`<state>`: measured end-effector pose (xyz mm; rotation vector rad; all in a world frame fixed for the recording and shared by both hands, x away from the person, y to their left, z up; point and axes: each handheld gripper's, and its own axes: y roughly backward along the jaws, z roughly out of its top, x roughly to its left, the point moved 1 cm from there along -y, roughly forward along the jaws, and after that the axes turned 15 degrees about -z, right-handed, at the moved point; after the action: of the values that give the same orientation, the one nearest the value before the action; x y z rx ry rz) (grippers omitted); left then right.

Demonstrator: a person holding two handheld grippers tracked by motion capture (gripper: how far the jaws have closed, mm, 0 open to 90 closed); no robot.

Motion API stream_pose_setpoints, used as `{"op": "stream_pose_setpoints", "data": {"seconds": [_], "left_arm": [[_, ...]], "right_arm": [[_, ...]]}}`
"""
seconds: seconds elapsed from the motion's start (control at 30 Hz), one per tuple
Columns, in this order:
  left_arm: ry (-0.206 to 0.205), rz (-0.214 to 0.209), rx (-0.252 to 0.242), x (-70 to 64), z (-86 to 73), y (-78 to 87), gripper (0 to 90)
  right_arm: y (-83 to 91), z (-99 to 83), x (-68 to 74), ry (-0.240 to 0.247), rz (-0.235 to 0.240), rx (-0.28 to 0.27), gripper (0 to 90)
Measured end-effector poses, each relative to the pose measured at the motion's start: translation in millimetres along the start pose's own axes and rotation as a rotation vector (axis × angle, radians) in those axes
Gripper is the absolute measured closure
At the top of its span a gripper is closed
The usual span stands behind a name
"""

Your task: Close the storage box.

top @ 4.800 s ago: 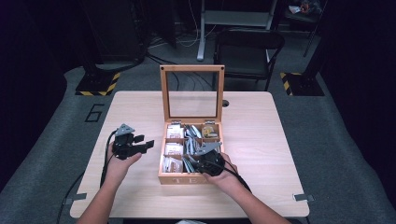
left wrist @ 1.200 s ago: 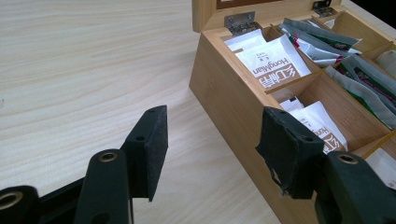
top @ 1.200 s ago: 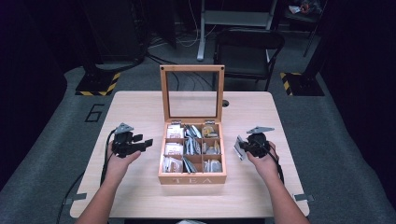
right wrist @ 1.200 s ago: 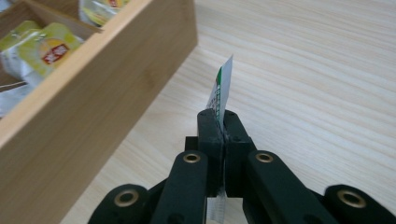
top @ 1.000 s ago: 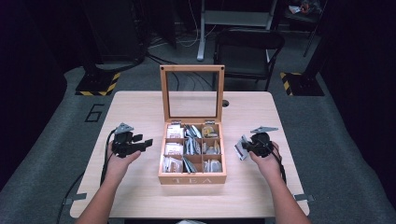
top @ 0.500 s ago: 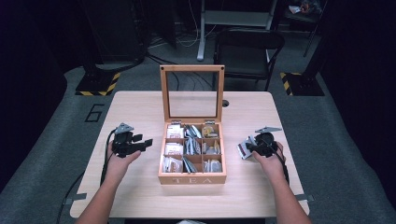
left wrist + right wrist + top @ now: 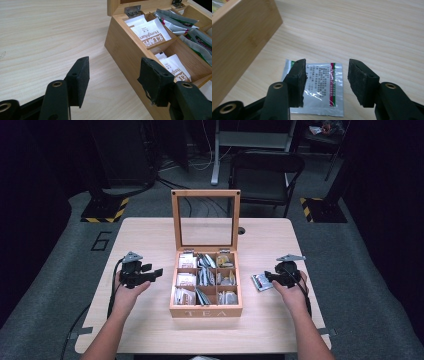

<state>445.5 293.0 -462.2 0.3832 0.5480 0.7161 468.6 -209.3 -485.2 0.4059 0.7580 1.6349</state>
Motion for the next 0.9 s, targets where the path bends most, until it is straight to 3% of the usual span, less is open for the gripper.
{"op": "stream_pose_setpoints", "data": {"seconds": [0.13, 0.37, 0.47, 0.6, 0.7, 0.9], "left_arm": [[0.002, 0.000, 0.001, 0.1, -0.1, 0.2, 41.4], [0.001, 0.002, -0.007, 1.5, -0.9, 2.7, 41.4], [0.009, 0.000, -0.010, 1.3, -0.9, 3.2, 41.4], [0.032, -0.028, -0.030, 1.1, 0.3, 3.5, 41.4], [0.026, -0.023, -0.028, 0.3, 0.9, 3.6, 41.4], [0.008, -0.010, -0.013, 1.6, 0.5, 3.0, 41.4]], "right_arm": [[2.4, 5.1, 4.8, -0.009, 0.075, -0.017, 49.1], [11.2, 24.1, 18.6, 0.105, 0.050, -0.042, 48.9], [14.0, 36.9, 24.3, 0.086, 0.077, -0.052, 46.6], [18.2, 56.5, 28.5, 0.096, 0.131, -0.081, 44.8], [19.2, 72.0, 34.2, 0.134, 0.147, -0.113, 44.3], [8.0, 93.1, 44.2, 0.116, 0.193, -0.119, 46.6]]}}
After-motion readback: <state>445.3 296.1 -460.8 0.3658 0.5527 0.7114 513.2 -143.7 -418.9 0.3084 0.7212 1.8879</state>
